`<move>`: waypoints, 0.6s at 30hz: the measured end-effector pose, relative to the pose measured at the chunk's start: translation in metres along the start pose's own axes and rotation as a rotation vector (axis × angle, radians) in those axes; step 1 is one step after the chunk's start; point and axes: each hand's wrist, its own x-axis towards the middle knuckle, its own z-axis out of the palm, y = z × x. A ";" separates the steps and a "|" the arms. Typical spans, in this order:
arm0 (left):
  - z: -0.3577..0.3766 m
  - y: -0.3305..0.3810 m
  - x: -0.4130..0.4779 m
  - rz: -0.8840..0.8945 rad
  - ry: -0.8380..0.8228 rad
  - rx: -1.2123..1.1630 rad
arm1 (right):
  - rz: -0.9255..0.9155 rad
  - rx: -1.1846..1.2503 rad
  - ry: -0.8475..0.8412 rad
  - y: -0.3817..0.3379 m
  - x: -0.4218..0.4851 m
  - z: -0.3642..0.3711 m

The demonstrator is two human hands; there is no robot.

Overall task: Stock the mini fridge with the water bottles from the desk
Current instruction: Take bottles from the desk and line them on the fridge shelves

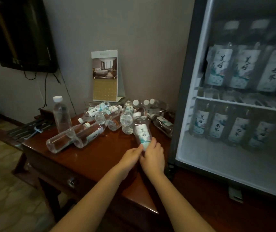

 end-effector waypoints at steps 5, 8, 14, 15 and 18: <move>0.005 0.004 -0.013 0.069 0.001 -0.190 | -0.140 -0.016 -0.043 0.003 -0.022 -0.005; 0.009 0.006 -0.022 0.104 0.039 -0.194 | -0.133 0.023 -0.068 0.007 -0.030 -0.009; 0.021 0.003 -0.039 0.181 0.080 -0.115 | -0.019 0.313 -0.139 0.024 -0.046 -0.027; 0.022 0.002 -0.041 0.183 0.056 -0.112 | -0.001 0.372 -0.157 0.027 -0.047 -0.033; 0.025 0.001 -0.052 0.204 -0.017 -0.160 | -0.009 0.559 -0.254 0.036 -0.051 -0.060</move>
